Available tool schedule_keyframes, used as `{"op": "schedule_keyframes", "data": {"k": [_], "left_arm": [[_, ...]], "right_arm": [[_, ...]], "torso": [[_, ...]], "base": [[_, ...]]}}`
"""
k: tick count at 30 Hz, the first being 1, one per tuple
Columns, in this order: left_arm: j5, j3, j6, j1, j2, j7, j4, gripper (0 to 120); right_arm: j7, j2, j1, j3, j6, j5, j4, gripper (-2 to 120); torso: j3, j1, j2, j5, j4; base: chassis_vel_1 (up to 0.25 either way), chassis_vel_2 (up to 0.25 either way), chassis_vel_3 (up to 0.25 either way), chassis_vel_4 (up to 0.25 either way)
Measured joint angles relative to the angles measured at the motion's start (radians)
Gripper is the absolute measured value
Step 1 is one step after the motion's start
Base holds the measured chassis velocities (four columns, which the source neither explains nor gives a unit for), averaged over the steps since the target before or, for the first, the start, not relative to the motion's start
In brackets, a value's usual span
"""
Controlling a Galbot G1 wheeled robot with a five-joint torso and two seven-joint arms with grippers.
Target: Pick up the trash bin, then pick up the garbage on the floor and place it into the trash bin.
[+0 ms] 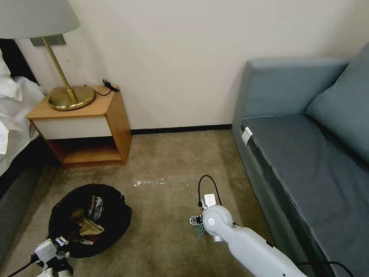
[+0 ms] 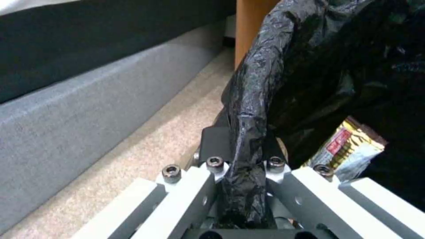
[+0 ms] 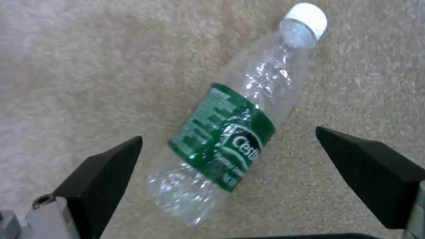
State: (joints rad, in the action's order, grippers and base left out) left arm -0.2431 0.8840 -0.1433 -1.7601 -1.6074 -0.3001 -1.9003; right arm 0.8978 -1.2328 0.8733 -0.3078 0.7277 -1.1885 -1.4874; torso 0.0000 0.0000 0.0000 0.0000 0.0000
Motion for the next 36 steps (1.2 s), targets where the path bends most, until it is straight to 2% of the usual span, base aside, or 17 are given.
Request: {"op": "schedule_keyframes", "data": {"k": [6,12,20,23,24,27,28,30,32,36], "left_arm": [[0.007,0.000,0.000,0.000,0.000,0.000,0.001,3],[0.026,-0.004,0.003,-0.002,-0.001,0.001,-0.016,3],[0.037,-0.007,0.003,0.002,-0.001,0.002,-0.003,3],[0.037,-0.006,0.003,0.004,-0.001,0.002,0.005,3],[0.037,-0.006,0.003,0.004,-0.001,0.002,0.005,3],[0.037,-0.005,0.003,0.007,-0.001,0.002,0.008,3],[0.037,-0.005,0.003,0.007,-0.001,0.002,0.008,3],[0.037,-0.005,0.003,0.008,-0.001,0.003,0.009,3],[0.037,-0.006,0.002,0.008,-0.001,0.003,0.010,3],[0.044,-0.008,-0.003,0.005,-0.001,0.003,0.010,3]], "right_arm": [[-0.022,-0.002,0.002,0.003,-0.004,0.020,0.027,100],[-0.103,-0.019,-0.003,0.006,-0.023,0.066,0.111,100],[-0.183,-0.038,-0.020,0.007,-0.043,0.083,0.181,100],[-0.224,-0.036,-0.023,0.011,-0.046,0.083,0.207,89],[-0.224,-0.036,-0.023,0.011,-0.046,0.083,0.207,89],[-0.247,-0.024,-0.018,0.012,-0.048,0.083,0.210,76],[-0.247,-0.024,-0.018,0.012,-0.048,0.083,0.210,76],[-0.254,-0.018,-0.017,0.013,-0.049,0.084,0.207,64],[-0.256,-0.016,-0.017,0.014,-0.049,0.085,0.205,60],[-0.263,-0.006,-0.019,0.016,-0.052,0.092,0.185,42]], "torso": [[0.000,0.000,0.000,0.0000,-0.0001],[0.000,0.000,0.000,0.0000,-0.0001],[0.000,0.000,0.000,0.0000,0.0000],[0.000,0.000,0.000,0.0000,0.0000],[0.000,0.000,0.000,0.0000,0.0000],[0.000,0.000,0.000,0.0000,-0.0001],[0.000,0.000,0.000,0.0000,-0.0001],[0.000,0.000,0.000,-0.0001,-0.0001],[0.000,0.000,0.000,0.0000,-0.0001],[0.000,0.000,0.000,0.0000,-0.0001]], "base": [[0.000,0.000,0.000,0.000],[0.000,0.000,0.000,0.000],[0.000,0.000,0.000,0.000],[0.000,0.000,0.000,0.000],[0.000,0.000,0.000,0.000],[0.000,0.000,0.000,0.000],[0.000,0.000,0.000,0.000],[0.000,0.000,0.000,0.000],[0.000,0.000,0.000,0.000],[0.000,0.000,0.000,0.000]]}}
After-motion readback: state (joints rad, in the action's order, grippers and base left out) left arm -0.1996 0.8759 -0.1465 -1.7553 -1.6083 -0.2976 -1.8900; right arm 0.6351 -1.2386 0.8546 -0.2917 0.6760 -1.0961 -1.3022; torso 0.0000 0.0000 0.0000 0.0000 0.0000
